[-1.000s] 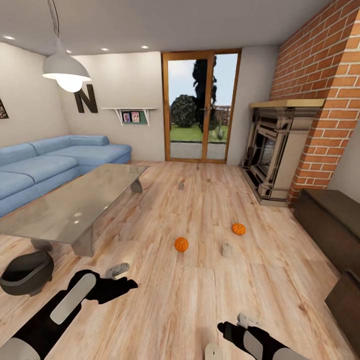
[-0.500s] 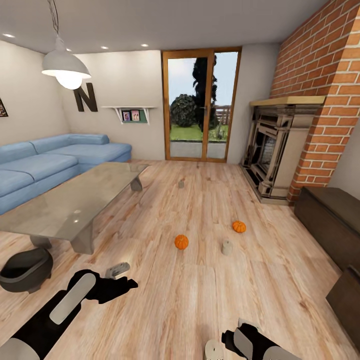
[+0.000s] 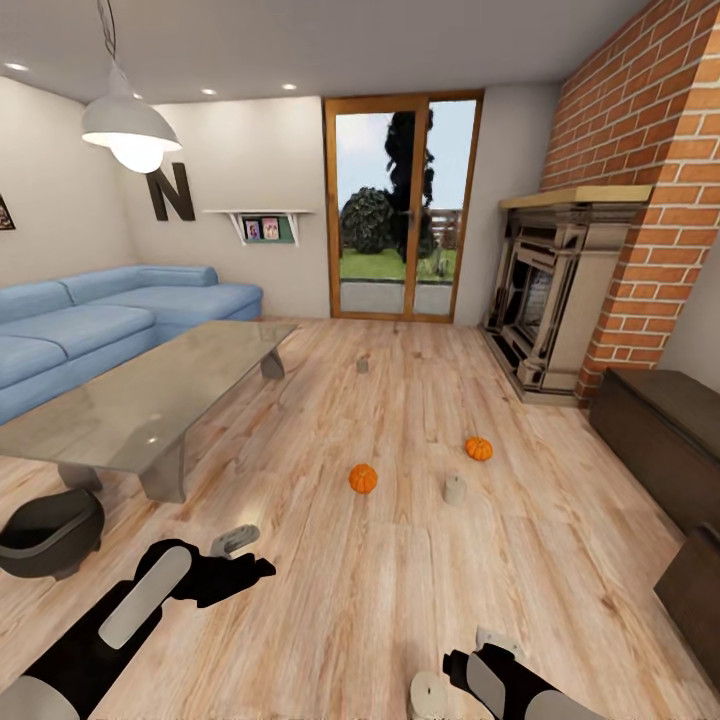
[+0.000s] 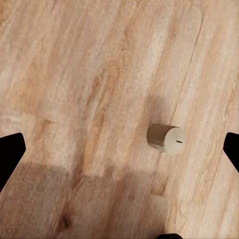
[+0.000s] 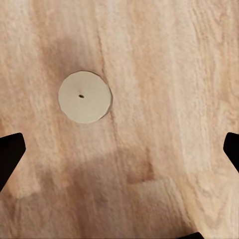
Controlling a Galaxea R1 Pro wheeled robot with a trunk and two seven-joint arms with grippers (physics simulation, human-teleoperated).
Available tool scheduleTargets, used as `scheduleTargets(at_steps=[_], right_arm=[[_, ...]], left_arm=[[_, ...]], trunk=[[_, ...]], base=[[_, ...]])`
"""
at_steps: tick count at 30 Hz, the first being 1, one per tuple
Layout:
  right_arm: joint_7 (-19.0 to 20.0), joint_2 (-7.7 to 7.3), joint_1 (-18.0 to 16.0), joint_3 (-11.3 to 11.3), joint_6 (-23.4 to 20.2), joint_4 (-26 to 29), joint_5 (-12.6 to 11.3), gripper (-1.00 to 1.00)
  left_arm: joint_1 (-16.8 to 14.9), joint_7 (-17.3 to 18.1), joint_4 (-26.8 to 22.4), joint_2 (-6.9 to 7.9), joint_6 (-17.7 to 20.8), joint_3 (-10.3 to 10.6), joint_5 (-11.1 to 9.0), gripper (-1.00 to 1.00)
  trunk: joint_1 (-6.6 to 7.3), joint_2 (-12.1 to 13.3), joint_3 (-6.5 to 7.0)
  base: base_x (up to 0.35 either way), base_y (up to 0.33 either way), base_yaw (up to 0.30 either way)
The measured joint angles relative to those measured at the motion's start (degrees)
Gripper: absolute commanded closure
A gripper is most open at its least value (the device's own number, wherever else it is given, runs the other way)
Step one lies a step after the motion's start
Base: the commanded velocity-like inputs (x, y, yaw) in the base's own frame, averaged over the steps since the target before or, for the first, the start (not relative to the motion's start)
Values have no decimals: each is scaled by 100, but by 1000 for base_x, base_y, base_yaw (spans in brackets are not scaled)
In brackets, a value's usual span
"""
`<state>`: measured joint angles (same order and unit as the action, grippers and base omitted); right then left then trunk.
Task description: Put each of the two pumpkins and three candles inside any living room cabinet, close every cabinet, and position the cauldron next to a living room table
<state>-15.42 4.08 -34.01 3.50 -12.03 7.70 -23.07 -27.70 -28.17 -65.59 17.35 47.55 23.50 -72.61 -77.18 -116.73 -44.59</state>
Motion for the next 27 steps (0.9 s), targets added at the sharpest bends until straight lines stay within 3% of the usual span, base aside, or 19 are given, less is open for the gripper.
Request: scheduleTargets(at_steps=[13, 19, 27], right_arm=[[418, 10, 0, 31, 223, 4, 10, -100], [424, 147, -12, 313, 112, 75, 16, -100], [423, 288, -17, 388, -116, 439, 15, -100]], left_arm=[[-2, 1, 1, -5, 369, -26, 23, -100], [-2, 1, 0, 6, 382, -58, 16, -100], [6, 1, -1, 9, 575, -295, 17, -100]], trunk=[[-286, -521, -233], [-417, -762, -341], [-593, -1083, -485]], base=[[0, 0, 0], [0, 0, 0], [0, 0, 0]])
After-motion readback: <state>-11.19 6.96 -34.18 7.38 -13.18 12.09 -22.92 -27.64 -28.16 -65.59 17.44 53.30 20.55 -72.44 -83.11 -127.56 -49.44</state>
